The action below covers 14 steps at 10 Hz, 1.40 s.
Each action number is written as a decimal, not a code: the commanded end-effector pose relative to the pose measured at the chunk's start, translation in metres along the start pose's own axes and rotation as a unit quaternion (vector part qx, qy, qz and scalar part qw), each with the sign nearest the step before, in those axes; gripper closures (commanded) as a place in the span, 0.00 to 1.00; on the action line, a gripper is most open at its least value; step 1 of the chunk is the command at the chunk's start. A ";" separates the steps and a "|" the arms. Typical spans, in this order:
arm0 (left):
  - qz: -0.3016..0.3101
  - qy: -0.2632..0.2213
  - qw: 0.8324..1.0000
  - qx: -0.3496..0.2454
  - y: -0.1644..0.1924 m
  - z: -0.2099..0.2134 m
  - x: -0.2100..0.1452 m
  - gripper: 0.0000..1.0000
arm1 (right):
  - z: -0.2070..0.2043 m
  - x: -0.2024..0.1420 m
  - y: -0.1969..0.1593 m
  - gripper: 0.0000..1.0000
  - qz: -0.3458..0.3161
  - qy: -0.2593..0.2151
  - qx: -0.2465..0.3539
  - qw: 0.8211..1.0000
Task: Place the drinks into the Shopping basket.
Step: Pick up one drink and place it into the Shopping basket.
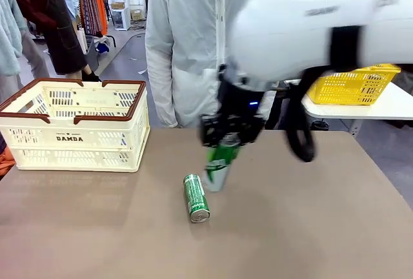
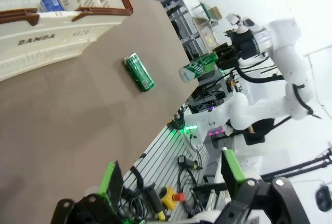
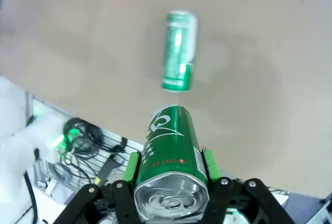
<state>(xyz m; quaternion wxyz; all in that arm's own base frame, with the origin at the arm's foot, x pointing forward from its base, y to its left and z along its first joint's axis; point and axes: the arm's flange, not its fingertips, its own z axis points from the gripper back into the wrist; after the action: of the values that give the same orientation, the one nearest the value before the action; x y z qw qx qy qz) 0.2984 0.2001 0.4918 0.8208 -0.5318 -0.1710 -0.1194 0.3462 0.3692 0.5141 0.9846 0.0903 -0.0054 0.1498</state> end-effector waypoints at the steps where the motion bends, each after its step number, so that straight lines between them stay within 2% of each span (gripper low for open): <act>1: 0.000 0.004 1.000 -0.001 -0.003 0.001 -0.003 0.00 | -0.008 0.042 0.049 1.00 -0.039 0.000 -0.046 0.998; 3: 0.000 0.004 1.000 -0.001 -0.003 0.001 -0.003 0.00 | -0.048 0.050 0.102 1.00 -0.026 -0.002 -0.081 0.996; 5: 0.000 0.004 1.000 -0.001 -0.003 0.001 -0.003 0.00 | -0.092 0.059 0.133 1.00 -0.025 -0.019 -0.091 0.995; 7: 0.000 0.004 1.000 -0.001 -0.003 0.001 -0.003 0.00 | -0.136 0.066 0.141 1.00 -0.017 -0.006 -0.094 0.995; 8: 0.000 0.004 1.000 -0.001 -0.003 0.001 -0.003 0.00 | -0.142 0.066 0.141 1.00 -0.013 -0.020 -0.087 0.996; 10: 0.000 0.004 1.000 -0.001 -0.003 0.001 -0.003 0.00 | -0.145 0.066 0.136 1.00 -0.006 -0.009 -0.073 0.997; 11: 0.000 0.004 1.000 -0.001 -0.003 0.001 -0.003 0.00 | -0.147 0.065 0.133 0.78 -0.006 -0.002 -0.070 0.997; 12: 0.000 0.004 1.000 -0.001 -0.003 0.001 -0.003 0.00 | -0.152 0.065 0.132 0.23 -0.005 0.011 -0.075 0.997; 13: 0.000 0.004 1.000 -0.001 -0.003 0.001 -0.003 0.00 | -0.152 0.065 0.131 0.00 -0.007 0.013 -0.074 0.997; 14: 0.000 0.004 1.000 -0.001 -0.003 0.001 -0.003 0.00 | -0.151 0.065 0.131 0.00 -0.010 0.010 -0.074 0.997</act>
<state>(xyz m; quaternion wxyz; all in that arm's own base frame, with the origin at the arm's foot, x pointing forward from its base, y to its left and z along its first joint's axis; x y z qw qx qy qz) 0.2983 0.2002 0.4917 0.8207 -0.5319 -0.1710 -0.1192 0.3701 0.5419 0.3855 0.9907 0.0103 -0.0138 0.1351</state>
